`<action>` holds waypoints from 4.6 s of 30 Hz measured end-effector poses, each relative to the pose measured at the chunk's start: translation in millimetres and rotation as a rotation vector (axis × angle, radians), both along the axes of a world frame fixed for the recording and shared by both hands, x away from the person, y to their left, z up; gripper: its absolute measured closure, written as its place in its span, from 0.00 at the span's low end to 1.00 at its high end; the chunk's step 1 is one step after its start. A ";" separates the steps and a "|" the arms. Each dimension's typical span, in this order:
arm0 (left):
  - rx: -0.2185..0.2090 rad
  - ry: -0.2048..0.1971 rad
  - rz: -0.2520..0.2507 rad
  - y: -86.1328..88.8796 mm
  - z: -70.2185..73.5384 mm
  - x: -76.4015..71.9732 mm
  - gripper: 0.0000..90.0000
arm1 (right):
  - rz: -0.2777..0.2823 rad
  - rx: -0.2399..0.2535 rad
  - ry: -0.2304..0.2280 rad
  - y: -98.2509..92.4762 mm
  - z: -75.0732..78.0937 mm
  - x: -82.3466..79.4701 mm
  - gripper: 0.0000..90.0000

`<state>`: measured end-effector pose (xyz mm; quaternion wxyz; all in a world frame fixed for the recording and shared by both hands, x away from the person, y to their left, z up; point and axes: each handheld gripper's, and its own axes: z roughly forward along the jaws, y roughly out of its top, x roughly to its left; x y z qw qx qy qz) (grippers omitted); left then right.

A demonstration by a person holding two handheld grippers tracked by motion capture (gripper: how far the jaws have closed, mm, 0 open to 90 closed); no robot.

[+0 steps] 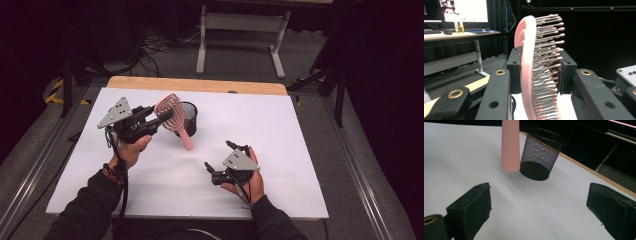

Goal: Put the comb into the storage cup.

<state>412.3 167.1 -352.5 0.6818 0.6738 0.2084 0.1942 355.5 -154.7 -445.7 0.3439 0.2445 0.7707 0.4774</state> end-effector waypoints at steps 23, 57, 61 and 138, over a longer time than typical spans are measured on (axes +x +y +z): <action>0.018 -0.036 0.055 19.8 9.7 2.2 0.71 | -0.002 -0.004 0.017 -1.1 -1.5 3.1 0.08; 0.078 -0.135 0.116 9.7 66.8 26.6 0.71 | 0.010 0.022 0.005 -6.0 3.1 2.4 0.08; 0.076 -0.135 0.124 6.6 69.9 33.0 0.71 | 0.008 0.020 0.004 -6.0 3.0 2.8 0.08; 0.134 0.103 0.145 -37.9 -1.2 100.8 0.70 | 0.009 -0.007 -0.012 -5.0 2.3 1.7 0.09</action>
